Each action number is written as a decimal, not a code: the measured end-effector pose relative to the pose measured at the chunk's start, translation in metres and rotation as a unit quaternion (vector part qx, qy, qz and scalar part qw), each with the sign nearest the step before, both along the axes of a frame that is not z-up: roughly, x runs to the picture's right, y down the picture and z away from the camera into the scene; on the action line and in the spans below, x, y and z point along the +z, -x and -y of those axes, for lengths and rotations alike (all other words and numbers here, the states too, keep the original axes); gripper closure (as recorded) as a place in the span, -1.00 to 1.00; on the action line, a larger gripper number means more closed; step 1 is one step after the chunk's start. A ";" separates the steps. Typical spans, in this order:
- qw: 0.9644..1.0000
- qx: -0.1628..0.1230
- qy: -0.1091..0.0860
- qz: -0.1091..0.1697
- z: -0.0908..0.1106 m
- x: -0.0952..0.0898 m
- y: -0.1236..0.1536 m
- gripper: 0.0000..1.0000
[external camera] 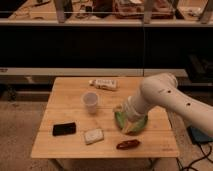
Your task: Place the white sponge in the ceramic bowl
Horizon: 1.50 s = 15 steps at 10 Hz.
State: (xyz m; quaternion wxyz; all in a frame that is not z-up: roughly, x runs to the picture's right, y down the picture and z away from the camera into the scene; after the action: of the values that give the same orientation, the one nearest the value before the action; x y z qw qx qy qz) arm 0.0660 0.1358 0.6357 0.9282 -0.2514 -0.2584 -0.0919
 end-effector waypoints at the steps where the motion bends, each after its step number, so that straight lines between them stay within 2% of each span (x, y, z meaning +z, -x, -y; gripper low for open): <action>1: 0.999 0.030 -0.024 0.023 0.000 0.006 0.008 -0.30; 4: 0.993 0.086 -0.061 0.044 -0.013 0.016 -0.004 -0.30; 8: 0.990 0.118 -0.065 0.029 -0.036 0.019 -0.047 -0.30; 10: 0.989 0.131 -0.059 0.024 -0.046 0.017 -0.066 -0.30; 12: 0.989 0.134 -0.047 0.032 -0.051 0.015 -0.068 -0.30; 15: 0.985 0.154 0.000 0.080 -0.066 0.010 -0.047 -0.30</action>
State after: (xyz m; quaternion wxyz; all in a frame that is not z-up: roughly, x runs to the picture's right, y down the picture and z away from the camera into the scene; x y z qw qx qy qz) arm 0.1128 0.2013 0.6460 0.9077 -0.2001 -0.3675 0.0328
